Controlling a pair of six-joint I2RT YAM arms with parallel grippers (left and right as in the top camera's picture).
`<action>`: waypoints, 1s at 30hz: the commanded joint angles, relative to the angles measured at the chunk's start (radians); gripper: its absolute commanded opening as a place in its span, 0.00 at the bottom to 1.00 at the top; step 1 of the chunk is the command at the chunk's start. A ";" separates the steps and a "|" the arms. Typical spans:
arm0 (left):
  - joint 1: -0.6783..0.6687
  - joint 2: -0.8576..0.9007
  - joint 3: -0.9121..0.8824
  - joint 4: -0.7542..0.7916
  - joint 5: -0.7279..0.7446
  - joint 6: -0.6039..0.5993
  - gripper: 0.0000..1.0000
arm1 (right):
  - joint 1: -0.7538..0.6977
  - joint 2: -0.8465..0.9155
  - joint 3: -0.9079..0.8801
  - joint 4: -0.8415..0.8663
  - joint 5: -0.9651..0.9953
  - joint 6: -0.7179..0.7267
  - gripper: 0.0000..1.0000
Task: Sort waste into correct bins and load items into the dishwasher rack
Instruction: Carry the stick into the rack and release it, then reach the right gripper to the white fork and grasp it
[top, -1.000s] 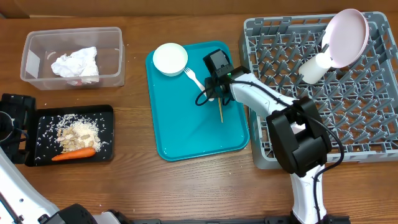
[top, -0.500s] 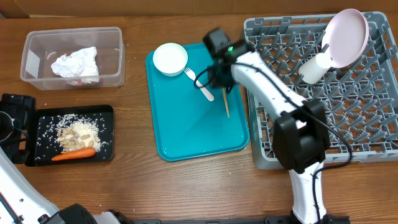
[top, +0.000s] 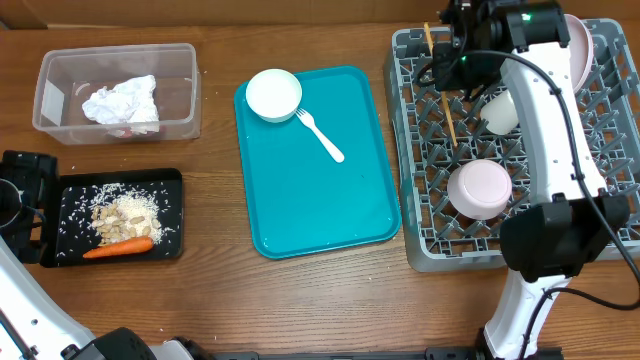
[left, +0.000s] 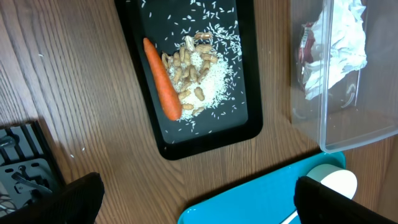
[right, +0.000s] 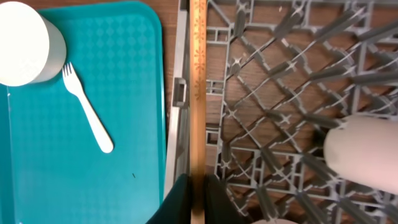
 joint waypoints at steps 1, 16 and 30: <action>-0.002 -0.001 -0.005 0.002 -0.006 -0.010 1.00 | 0.010 0.020 -0.061 0.031 -0.057 -0.018 0.58; -0.002 -0.001 -0.005 0.002 -0.006 -0.010 1.00 | 0.092 0.011 -0.058 0.045 -0.187 0.065 0.82; -0.002 -0.001 -0.005 0.002 -0.006 -0.010 1.00 | 0.422 0.026 -0.383 0.513 0.100 0.088 1.00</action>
